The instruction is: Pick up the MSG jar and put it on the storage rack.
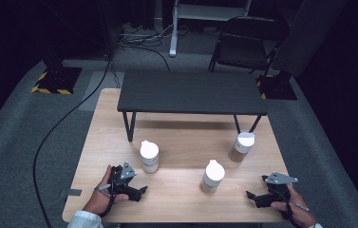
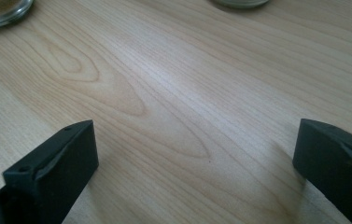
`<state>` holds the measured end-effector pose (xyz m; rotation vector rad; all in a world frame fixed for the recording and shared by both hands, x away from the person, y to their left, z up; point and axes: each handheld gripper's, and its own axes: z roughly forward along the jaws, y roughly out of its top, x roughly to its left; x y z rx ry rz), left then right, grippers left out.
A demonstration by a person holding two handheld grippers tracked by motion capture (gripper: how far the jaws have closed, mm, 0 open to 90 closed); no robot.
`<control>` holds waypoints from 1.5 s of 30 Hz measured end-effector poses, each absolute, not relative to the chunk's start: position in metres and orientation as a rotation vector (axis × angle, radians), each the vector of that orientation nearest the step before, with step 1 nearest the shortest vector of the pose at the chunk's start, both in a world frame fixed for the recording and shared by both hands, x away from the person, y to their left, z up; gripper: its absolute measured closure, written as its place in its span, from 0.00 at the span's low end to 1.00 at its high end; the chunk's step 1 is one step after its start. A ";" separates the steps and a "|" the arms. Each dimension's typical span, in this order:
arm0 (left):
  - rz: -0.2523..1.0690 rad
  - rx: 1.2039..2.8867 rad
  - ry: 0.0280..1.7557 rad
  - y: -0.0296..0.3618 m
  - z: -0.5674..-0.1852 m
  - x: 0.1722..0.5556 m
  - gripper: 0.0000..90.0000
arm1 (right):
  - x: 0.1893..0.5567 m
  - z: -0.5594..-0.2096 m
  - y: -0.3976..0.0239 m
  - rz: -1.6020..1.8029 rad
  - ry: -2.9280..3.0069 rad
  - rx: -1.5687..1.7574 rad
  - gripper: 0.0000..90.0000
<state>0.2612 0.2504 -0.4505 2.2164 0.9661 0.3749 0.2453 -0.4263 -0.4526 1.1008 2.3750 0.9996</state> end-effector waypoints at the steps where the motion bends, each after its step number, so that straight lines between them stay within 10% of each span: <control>1: 0.375 2.216 0.966 0.250 -0.451 0.261 0.00 | 0.245 -0.453 -0.426 1.000 2.374 1.101 0.00; 45: 0.411 2.144 1.005 0.250 -0.444 0.254 0.02 | 0.242 -0.453 -0.426 0.994 2.359 1.120 0.00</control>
